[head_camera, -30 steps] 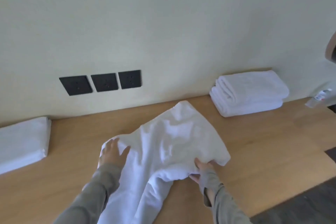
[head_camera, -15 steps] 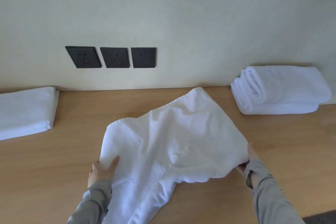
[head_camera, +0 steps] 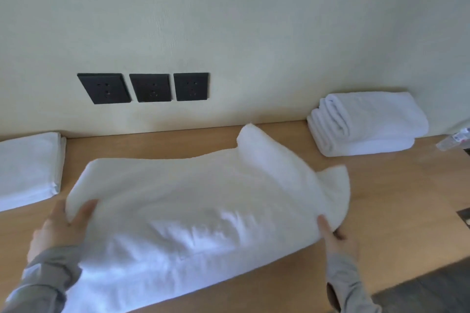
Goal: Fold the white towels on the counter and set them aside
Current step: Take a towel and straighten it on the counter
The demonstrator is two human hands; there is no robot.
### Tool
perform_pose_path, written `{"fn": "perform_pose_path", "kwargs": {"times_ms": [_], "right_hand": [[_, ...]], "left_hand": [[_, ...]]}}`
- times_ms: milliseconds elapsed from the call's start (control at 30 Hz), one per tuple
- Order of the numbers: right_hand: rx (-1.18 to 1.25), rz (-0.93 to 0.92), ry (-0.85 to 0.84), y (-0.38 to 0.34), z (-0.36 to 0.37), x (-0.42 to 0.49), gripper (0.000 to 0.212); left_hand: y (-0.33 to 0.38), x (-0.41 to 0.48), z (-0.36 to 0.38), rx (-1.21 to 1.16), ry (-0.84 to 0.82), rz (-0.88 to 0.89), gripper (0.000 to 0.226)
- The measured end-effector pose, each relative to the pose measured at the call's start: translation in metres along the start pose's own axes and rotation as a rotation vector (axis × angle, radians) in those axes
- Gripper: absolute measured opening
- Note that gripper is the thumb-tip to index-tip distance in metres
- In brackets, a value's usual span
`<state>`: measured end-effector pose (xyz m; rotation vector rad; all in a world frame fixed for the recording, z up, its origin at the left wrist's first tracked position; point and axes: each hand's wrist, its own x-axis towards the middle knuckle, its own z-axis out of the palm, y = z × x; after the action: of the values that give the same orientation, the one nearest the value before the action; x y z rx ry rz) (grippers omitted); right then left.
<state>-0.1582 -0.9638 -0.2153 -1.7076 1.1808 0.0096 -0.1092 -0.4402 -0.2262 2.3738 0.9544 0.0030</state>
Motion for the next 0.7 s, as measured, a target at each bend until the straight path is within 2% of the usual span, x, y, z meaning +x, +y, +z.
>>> {"fn": "perform_pose_path", "kwargs": {"times_ms": [100,167,233,300,400,500,600,700], "right_hand": [[0.029,0.077,-0.025,0.025,0.000,-0.005,0.030],[-0.101,0.066,0.038,0.030,-0.002,-0.001,0.038],[-0.317,-0.071,0.093,0.017,-0.001,0.004,0.057],[-0.521,-0.310,0.081,0.000,0.006,0.008,0.062],[-0.909,-0.527,-0.117,-0.026,0.038,0.011,0.067],[-1.277,-0.712,-0.350,-0.039,0.083,0.013,0.065],[-1.377,-0.660,-0.425,-0.032,0.107,0.008,0.065],[-1.363,-0.578,-0.357,-0.010,0.100,0.008,0.065]], "left_hand": [[-0.014,0.009,0.005,0.106,-0.115,-0.002,0.072],[-0.014,0.004,0.011,0.115,-0.158,-0.017,0.070],[-0.013,0.001,0.017,0.077,-0.168,-0.035,0.069],[-0.011,0.000,0.019,0.073,-0.178,-0.047,0.071],[-0.008,0.000,0.022,0.121,-0.164,-0.052,0.074],[-0.005,-0.003,0.025,0.150,-0.131,-0.028,0.068],[-0.006,-0.006,0.024,0.157,-0.111,-0.012,0.064],[0.001,-0.013,0.024,0.197,-0.073,0.034,0.064]]}}
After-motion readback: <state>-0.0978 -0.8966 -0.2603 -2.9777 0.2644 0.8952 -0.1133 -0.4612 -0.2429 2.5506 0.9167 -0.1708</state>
